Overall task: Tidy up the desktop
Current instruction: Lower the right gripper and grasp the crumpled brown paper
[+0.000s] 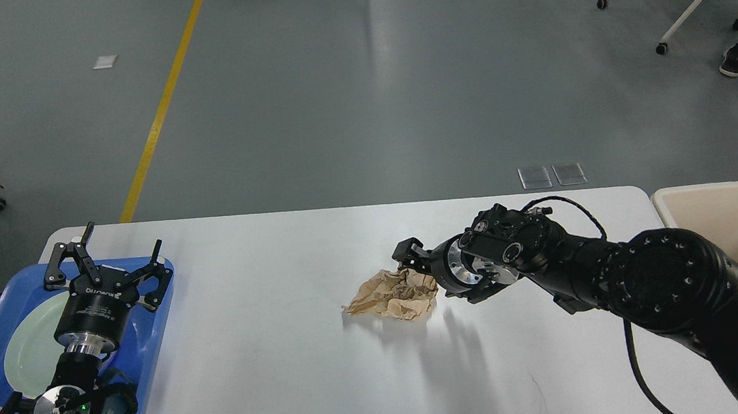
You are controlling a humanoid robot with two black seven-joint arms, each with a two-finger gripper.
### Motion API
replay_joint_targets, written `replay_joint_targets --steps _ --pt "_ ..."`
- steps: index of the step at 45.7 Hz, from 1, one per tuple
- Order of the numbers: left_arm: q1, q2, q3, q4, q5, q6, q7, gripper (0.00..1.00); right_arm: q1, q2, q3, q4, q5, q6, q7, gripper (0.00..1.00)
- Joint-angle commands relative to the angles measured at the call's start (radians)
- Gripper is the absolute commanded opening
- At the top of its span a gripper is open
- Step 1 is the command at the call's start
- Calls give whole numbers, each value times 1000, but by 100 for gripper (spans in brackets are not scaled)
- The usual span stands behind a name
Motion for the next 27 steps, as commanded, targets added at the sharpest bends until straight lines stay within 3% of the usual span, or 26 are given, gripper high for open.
replay_joint_targets --steps 1,17,24,27 --pt "-1 0 0 0 0 0 0 97 -17 -1 0 1 -2 -14 1 98" --pt "1 0 -1 0 0 0 0 97 -23 -1 58 85 1 -22 6 97" --pt "1 1 -1 0 0 0 0 97 -40 -1 64 77 1 -43 6 90" --pt "1 1 -1 0 0 0 0 97 -49 -1 66 73 1 -45 6 80"
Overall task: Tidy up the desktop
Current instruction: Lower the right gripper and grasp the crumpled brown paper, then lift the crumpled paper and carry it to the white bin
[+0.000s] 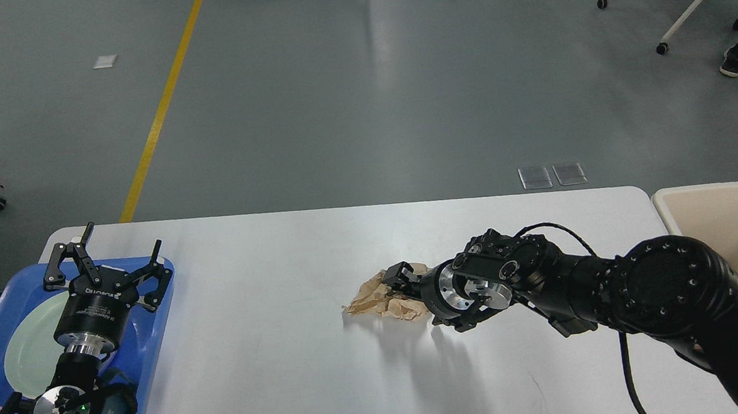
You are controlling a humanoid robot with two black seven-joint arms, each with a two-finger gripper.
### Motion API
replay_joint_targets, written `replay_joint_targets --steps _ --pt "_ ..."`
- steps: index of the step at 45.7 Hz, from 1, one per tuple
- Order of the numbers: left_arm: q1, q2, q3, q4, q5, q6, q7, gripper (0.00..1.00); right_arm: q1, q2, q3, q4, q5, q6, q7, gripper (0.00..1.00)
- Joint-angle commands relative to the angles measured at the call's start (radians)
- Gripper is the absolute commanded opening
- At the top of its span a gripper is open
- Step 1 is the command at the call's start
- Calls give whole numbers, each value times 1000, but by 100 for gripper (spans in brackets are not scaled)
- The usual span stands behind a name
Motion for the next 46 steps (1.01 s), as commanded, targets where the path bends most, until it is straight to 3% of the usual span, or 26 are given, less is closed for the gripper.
replay_joint_targets --steps 1,8,13,17,36,46 --pt "0 1 0 0 0 0 0 97 -17 0 5 -9 0 -8 0 76" --pt "0 1 0 0 0 0 0 97 -54 0 29 -15 0 -12 1 38" --pt "0 1 0 0 0 0 0 97 -91 0 74 -60 3 -58 0 22" --pt "0 -1 0 0 0 0 0 97 -106 -2 98 -69 6 -75 -5 0" --pt "0 1 0 0 0 0 0 97 -77 -38 104 -32 15 -80 -38 0" --pt "0 -1 -2 0 0 0 0 97 64 -176 101 172 32 -74 -45 0"
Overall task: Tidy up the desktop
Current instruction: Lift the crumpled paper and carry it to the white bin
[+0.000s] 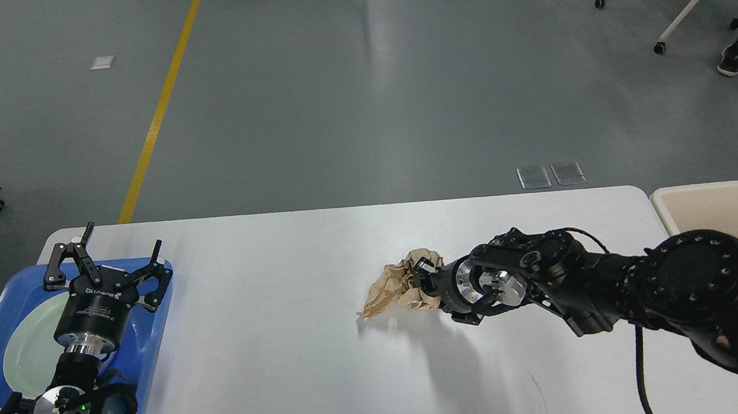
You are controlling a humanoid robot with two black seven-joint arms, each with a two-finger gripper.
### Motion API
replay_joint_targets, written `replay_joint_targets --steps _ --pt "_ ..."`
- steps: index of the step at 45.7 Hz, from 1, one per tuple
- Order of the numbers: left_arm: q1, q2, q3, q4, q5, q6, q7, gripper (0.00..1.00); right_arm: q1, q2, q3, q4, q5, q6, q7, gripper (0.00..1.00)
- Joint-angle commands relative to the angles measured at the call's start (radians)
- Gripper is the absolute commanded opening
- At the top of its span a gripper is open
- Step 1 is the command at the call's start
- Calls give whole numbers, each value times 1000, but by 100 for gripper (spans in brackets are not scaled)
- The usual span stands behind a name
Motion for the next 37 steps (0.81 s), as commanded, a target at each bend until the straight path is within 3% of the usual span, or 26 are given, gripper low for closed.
replay_joint_targets --steps 1,11,24,29,37 --pt "0 -1 -1 0 0 0 0 97 80 -97 -5 126 7 13 -6 0" --pt "0 1 -1 0 0 0 0 97 219 -214 -112 342 6 82 -109 0" --pt "1 1 -3 0 0 0 0 97 620 -357 -578 698 9 208 -90 0" --pt "3 1 -4 0 0 0 0 97 773 -400 -704 787 9 275 -31 0" --pt "3 1 -4 0 0 0 0 97 983 -407 -926 899 10 390 201 0"
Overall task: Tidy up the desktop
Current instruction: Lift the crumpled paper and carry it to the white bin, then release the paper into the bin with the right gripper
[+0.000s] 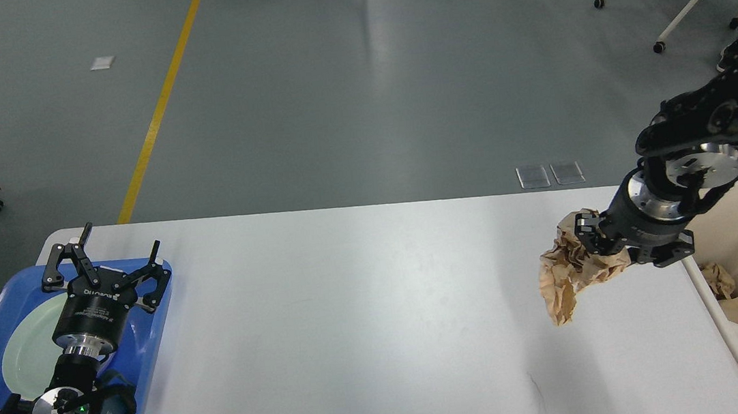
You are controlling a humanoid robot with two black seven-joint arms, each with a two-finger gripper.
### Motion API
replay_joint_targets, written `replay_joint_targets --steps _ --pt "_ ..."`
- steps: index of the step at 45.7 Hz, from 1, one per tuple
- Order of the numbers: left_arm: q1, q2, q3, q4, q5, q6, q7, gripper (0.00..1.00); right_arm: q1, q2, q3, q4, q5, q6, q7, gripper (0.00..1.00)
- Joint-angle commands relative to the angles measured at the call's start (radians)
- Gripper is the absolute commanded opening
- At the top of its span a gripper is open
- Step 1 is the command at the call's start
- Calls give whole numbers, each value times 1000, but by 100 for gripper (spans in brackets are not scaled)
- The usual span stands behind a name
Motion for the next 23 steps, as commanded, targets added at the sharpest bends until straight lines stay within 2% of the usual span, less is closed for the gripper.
replay_joint_targets --steps 1,3,6,13,17,23 --pt "0 0 -1 0 0 0 0 97 149 -5 -161 77 1 88 166 0" --pt "0 0 -1 0 0 0 0 97 199 -5 -206 106 2 116 190 0" --pt "0 0 -3 0 0 0 0 97 281 -12 -252 160 11 140 195 0" --pt "0 0 -3 0 0 0 0 97 471 -72 -277 281 42 140 168 0" --pt "0 0 -3 0 2 0 0 97 485 -77 -289 287 44 136 138 0" --pt "0 0 -3 0 2 0 0 97 483 -94 -330 283 44 127 140 0"
